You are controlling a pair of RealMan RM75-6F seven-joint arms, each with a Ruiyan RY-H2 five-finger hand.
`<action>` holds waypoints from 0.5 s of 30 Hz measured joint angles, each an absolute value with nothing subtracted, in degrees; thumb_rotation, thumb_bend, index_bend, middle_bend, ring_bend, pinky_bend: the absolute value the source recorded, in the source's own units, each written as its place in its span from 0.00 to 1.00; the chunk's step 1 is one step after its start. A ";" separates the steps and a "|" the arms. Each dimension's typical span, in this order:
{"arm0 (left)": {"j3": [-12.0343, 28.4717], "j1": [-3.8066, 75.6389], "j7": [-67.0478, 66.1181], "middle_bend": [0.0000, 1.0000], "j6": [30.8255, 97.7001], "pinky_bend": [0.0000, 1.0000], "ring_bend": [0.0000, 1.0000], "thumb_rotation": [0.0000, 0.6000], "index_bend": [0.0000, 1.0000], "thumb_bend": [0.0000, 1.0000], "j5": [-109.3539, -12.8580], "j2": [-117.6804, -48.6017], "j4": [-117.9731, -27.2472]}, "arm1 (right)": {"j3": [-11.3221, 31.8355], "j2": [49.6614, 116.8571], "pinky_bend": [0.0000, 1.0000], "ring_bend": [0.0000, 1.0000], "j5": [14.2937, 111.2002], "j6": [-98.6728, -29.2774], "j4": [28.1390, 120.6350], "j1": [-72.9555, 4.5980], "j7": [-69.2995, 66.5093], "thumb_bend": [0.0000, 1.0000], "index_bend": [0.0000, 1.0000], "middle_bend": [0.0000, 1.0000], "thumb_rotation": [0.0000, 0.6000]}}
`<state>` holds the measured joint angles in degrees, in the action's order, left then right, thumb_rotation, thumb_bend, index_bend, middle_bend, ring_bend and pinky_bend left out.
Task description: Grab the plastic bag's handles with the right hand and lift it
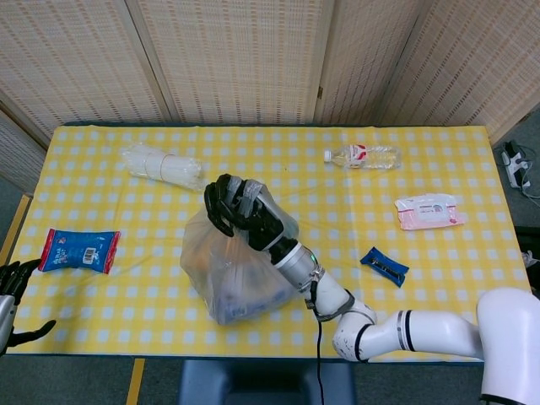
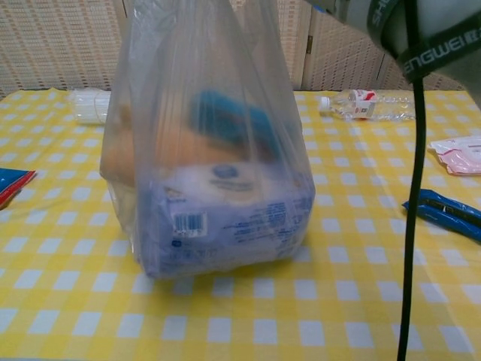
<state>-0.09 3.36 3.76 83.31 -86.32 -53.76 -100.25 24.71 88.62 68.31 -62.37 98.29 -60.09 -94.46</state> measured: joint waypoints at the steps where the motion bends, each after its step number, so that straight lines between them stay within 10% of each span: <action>1: -0.12 3.32 3.75 0.13 83.41 0.00 0.07 1.00 0.02 0.19 -86.45 -53.77 -100.25 | 25.51 88.34 1.00 0.77 66.80 -61.79 99.30 -59.78 -93.21 0.52 0.69 0.75 1.00; 15: -0.24 3.05 4.28 0.13 83.93 0.00 0.07 1.00 0.02 0.19 -86.88 -53.62 -100.11 | 34.52 83.15 1.00 0.76 65.50 -58.65 115.09 -56.44 -81.13 0.52 0.69 0.75 1.00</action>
